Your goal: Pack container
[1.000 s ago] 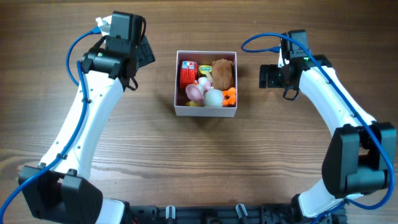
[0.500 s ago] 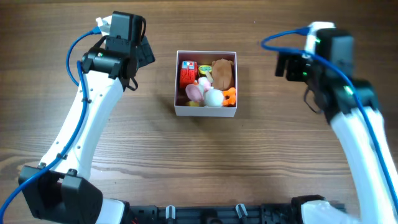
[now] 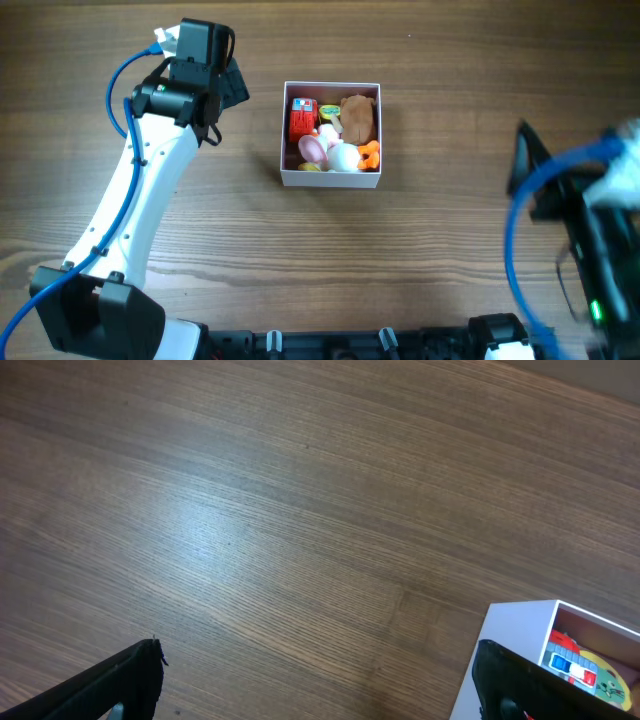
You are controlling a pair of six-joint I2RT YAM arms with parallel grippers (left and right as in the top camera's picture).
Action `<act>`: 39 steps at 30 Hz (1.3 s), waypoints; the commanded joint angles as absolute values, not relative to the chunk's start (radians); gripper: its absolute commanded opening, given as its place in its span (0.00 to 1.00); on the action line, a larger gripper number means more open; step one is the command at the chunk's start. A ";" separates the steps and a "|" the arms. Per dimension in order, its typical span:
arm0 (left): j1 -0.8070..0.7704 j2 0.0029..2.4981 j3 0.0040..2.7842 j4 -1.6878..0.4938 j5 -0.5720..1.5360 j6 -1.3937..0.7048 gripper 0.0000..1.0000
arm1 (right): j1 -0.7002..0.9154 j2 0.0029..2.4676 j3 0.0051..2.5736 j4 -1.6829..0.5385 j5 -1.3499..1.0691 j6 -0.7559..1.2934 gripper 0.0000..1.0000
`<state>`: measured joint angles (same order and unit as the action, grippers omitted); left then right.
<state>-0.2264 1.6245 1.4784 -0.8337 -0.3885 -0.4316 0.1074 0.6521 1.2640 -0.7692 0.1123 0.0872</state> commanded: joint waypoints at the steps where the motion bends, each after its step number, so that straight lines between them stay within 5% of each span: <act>1: -0.222 1.605 1.479 -0.834 -0.402 -0.423 1.00 | 0.105 0.505 1.267 -0.828 0.083 0.056 1.00; 11: -0.222 1.605 1.479 -0.834 -0.402 -0.423 1.00 | 0.105 0.218 1.093 -0.869 0.024 0.055 1.00; 26: -0.222 1.605 1.479 -0.834 -0.402 -0.423 1.00 | 0.083 0.079 0.340 -0.088 -0.028 0.048 1.00; 39: -0.222 1.605 1.479 -0.834 -0.402 -0.423 1.00 | 0.057 0.004 0.138 0.001 -0.028 0.052 1.00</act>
